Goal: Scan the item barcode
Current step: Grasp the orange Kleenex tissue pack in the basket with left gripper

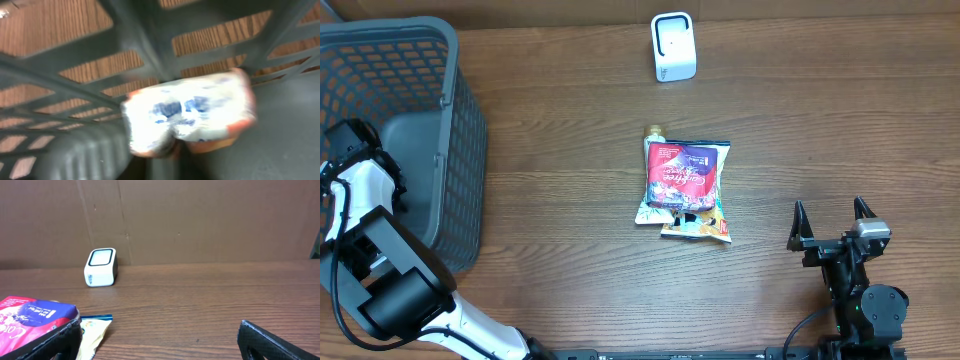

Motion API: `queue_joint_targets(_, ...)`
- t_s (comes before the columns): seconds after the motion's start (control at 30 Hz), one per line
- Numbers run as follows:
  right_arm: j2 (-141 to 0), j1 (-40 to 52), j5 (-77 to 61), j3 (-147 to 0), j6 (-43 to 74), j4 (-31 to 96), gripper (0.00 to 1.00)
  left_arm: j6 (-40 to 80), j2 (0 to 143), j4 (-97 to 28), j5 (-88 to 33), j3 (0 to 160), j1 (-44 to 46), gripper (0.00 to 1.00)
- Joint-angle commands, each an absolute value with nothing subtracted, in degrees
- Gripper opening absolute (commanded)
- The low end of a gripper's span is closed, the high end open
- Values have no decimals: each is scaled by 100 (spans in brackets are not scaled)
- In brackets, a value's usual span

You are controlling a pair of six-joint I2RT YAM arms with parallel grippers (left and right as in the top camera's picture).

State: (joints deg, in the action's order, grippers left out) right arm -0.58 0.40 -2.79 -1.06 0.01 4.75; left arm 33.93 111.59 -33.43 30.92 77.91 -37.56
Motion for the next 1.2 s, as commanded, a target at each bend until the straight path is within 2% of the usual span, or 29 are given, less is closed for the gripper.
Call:
queue_joint_targets(0.0, -16, 32, -305, -47, 23, 460, 100, 3212, 10969, -3389, 3282, 7778, -3793, 4)
queue_joint_targets(0.3, -16, 32, -305, -47, 23, 460, 100, 3280, 9821, -3234, 2598, 7780, -3789, 4)
queue_joint_targets(0.33, -16, 32, -305, -47, 23, 460, 100, 3280, 9824, -3264, 2582, 7778, -3791, 8)
queue_joint_targets(0.37, -16, 32, -305, -47, 23, 460, 100, 3277, 9861, -3310, 2585, 7776, -3791, 20)
queue_joint_targets(0.43, -16, 32, -305, -47, 23, 458, 100, 3280, 9963, -3341, 2580, 7776, -3791, 60)
queue_joint_targets(0.5, -16, 32, -305, -47, 23, 460, 100, 3280, 10134, -3336, 2556, 7776, -3791, 91)
queue_joint_targets(0.57, -16, 32, -305, -47, 23, 458, 100, 3277, 10344, -3306, 2543, 7776, -3791, 98)
queue_joint_targets(0.83, -16, 32, -305, -47, 23, 458, 100, 3277, 10995, -2880, 2587, 7776, -3795, 100)
queue_joint_targets(1.07, -16, 32, -305, -47, 23, 458, 100, 3275, 11251, -2672, 2587, 7776, -3795, 92)
queue_joint_targets(1.13, -16, 32, -305, -47, 23, 458, 100, 3273, 11316, -2665, 2596, 7776, -3802, 84)
queue_joint_targets(1.17, -16, 32, -305, -47, 23, 458, 100, 3273, 11316, -2665, 2611, 7776, -3809, 76)
